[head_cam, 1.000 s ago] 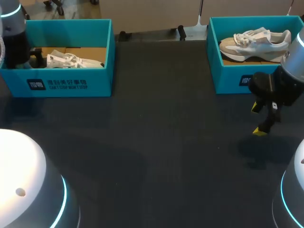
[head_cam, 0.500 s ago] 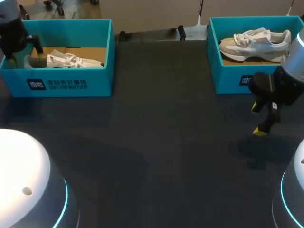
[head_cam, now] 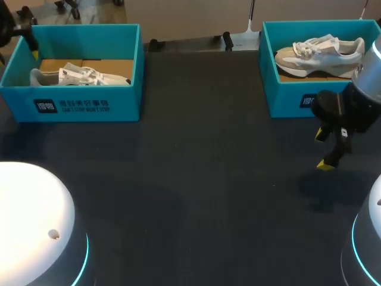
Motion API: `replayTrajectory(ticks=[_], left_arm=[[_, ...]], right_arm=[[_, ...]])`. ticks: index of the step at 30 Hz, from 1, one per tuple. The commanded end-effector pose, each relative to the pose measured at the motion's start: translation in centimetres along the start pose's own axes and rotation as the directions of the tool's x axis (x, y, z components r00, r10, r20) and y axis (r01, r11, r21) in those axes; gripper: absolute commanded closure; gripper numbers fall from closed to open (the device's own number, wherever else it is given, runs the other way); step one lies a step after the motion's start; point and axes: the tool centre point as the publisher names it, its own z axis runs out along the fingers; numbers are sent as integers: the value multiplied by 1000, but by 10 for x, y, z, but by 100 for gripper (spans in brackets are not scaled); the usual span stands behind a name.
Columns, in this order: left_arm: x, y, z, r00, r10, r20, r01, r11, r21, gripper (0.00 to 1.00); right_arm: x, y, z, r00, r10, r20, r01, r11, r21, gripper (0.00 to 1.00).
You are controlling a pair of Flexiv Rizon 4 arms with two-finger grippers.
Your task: Take the shoe out of the shoebox, open the shoe tongue, remove and reinsert the insole, then place the shoe into the shoebox
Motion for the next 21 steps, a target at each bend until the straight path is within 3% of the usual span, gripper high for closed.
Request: replayTrajectory(ticks=[1,9,18,21], left_arm=[[2,-24,-28,999,32,2,-32,999,-18,0],[-2,-45,-56,995,103,-6,-103,995,14,0],[-2,-45,-56,995,103,-6,-103,995,14,0],[-2,-45,-56,995,103,-6,-103,995,14,0]], right_arm=[[0,0,0,1000,0,2,0,1000,2,0],[0,0,0,1000,0,2,0,1000,2,0],[0,0,0,1000,0,2,0,1000,2,0],[-29,8,-3,997,78,-22,-76,995,67,0]])
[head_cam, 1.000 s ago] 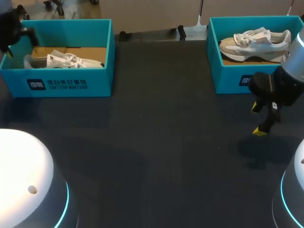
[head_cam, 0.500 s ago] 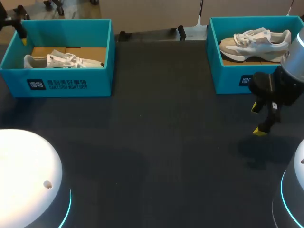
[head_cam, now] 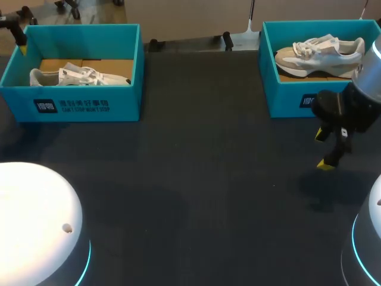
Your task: Take the shoe out of the shoebox, open the shoe tongue, remove and reinsert the insole, then place the shoe into the shoebox
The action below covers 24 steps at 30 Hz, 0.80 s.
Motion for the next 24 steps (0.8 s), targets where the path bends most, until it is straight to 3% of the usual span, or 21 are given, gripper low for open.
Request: replayTrajectory(ticks=[1,6,9,14,16,19,24], left_arm=[[0,-1,0,1000,1,0,-1,1000,-1,0],[0,-1,0,1000,1,0,-1,1000,-1,0],[0,-1,0,1000,1,0,-1,1000,-1,0],[0,-1,0,1000,1,0,-1,1000,-1,0],[0,-1,0,1000,1,0,-1,1000,-1,0],[0,-1,0,1000,1,0,-1,1000,-1,0],[0,-1,0,1000,1,0,-1,1000,-1,0]], right_arm=[[-38,10,-4,996,78,-30,-76,994,77,0],[-90,10,-15,974,226,-2,-223,961,161,0],[-120,7,-27,941,337,33,-338,926,171,0],[-160,5,-55,897,429,103,-439,892,109,0],[-174,5,-65,883,450,133,-466,876,128,0],[-186,3,-75,862,478,171,-503,848,168,0],[-186,3,-75,862,478,171,-503,848,168,0]])
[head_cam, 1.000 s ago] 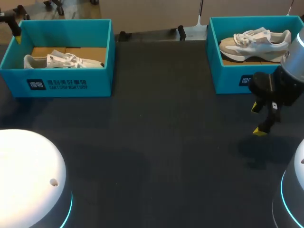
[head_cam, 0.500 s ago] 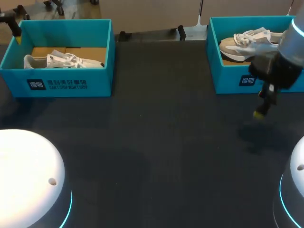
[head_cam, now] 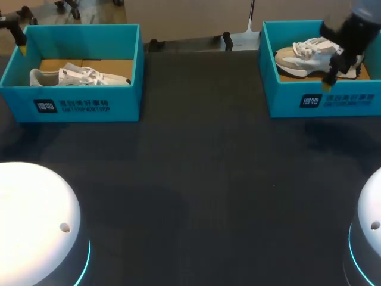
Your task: Take the shoe out of the shoebox, open the shoe tongue, remove and reinsert the insole, then place the shoe into the shoebox
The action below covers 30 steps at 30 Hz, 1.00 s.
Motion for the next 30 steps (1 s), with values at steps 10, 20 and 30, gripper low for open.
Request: replayTrajectory(ticks=[10,20,30], left_arm=[[0,-1,0,1000,0,-2,0,1000,-2,0],[0,-1,0,1000,0,-2,0,1000,-2,0],[0,-1,0,1000,0,-2,0,1000,-2,0]], right_arm=[[-1,6,-1,1000,1,-1,-1,997,75,0],[-76,43,8,950,296,100,-304,950,78,0],[-131,62,-9,850,483,210,-504,862,53,0]])
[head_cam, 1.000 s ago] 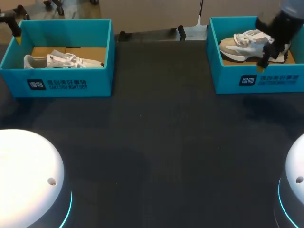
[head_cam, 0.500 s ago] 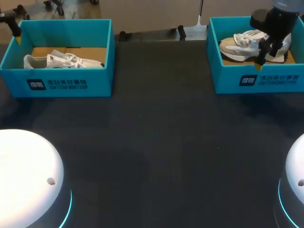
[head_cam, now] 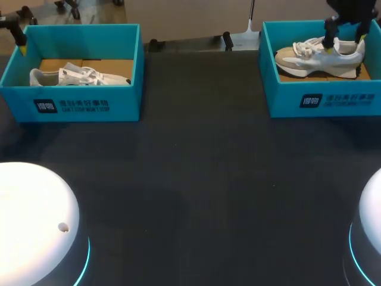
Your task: Take the shoe out of the shoebox, open the shoe tongue, remove and reinsert the insole, then place the shoe into the shoebox
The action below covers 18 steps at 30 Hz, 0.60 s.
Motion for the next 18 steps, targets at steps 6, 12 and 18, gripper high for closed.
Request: replayTrajectory(ticks=[6,12,18], left_arm=[[0,-1,0,1000,1,-3,-1,1000,-2,0],[0,-1,0,1000,1,-3,-1,1000,-2,0],[0,-1,0,1000,1,-3,-1,1000,-2,0]], right_arm=[[1,14,-1,999,34,11,-35,997,71,0],[-17,22,11,995,101,8,-102,992,69,0],[-53,39,18,978,199,59,-202,978,51,0]])
